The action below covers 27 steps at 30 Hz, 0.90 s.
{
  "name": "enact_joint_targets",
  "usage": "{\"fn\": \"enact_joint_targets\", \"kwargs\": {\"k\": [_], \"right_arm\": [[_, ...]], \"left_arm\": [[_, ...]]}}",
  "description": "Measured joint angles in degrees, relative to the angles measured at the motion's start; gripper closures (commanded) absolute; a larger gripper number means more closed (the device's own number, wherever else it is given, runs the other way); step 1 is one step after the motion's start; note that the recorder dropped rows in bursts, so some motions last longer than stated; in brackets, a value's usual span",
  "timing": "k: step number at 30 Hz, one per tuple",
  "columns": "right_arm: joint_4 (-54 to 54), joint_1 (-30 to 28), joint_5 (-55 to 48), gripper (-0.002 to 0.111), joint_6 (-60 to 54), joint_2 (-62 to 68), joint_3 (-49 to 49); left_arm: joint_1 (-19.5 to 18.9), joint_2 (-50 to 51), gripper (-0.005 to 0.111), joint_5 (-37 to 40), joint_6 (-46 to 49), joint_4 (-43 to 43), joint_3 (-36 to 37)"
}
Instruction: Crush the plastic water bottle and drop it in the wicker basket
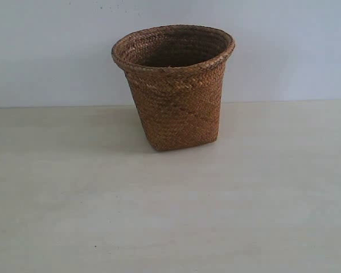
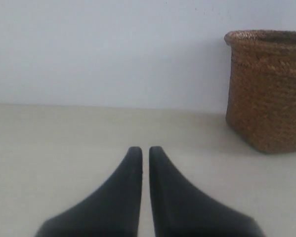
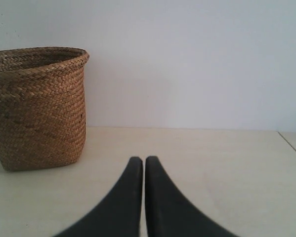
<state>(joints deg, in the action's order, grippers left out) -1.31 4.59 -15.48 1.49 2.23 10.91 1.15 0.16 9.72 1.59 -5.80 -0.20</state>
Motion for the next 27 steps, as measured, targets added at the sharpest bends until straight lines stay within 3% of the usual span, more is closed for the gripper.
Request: {"fn": "enact_joint_targets", "kwargs": {"k": [7,27], "right_arm": [[0.00,0.00,0.00,0.108,0.00,0.00,0.00],[0.00,0.00,0.00,0.108,0.00,0.00,0.00]], "left_arm": [[0.00,0.00,0.102,6.53,0.00,1.92,0.00],[0.00,0.00,0.102,6.79,0.00,2.02,0.00]]}}
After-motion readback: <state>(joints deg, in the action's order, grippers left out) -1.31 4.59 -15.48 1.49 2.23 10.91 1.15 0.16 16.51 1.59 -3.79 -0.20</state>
